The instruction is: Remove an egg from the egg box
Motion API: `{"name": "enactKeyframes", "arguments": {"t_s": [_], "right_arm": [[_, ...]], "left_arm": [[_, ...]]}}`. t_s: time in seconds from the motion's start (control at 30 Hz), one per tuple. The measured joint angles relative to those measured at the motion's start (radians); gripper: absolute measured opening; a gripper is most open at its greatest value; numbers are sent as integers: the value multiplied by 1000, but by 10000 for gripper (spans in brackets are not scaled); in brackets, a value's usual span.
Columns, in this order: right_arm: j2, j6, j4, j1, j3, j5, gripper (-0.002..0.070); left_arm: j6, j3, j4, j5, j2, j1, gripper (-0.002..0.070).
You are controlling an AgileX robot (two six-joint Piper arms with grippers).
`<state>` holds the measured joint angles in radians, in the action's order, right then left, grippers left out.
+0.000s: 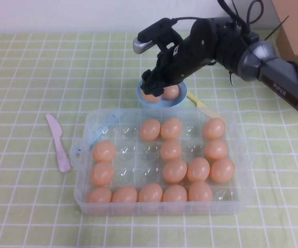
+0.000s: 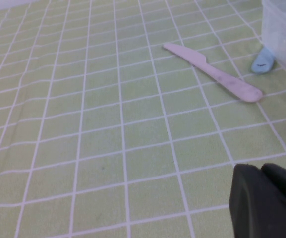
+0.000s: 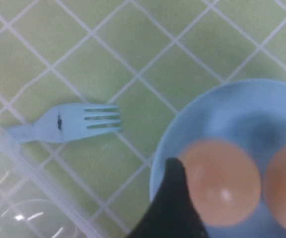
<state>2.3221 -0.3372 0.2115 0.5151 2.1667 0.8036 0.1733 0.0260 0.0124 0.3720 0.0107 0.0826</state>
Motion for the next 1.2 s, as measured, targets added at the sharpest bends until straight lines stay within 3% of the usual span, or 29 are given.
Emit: {"name": "enactKeyframes", "arguments": {"t_s": [0.1, 0.17, 0.23, 0.37, 0.47, 0.87, 1.2], "right_arm": [[-2, 0, 6, 0, 0, 7, 498], [-16, 0, 6, 0, 0, 29, 463], [-45, 0, 6, 0, -2, 60, 391], [-153, 0, 6, 0, -49, 69, 125], [-247, 0, 6, 10, -157, 21, 25], [-846, -2, 4, 80, -866, -338, -16], [-1235, 0, -44, 80, -1078, 33, -17]], "left_arm": [[0, 0, 0, 0, 0, 0, -3], [0, 0, 0, 0, 0, 0, -3], [0, 0, 0, 0, 0, 0, -3], [0, 0, 0, 0, 0, 0, -3], [0, 0, 0, 0, 0, 0, -3], [0, 0, 0, 0, 0, 0, -3], [0, 0, 0, 0, 0, 0, -3]]}}
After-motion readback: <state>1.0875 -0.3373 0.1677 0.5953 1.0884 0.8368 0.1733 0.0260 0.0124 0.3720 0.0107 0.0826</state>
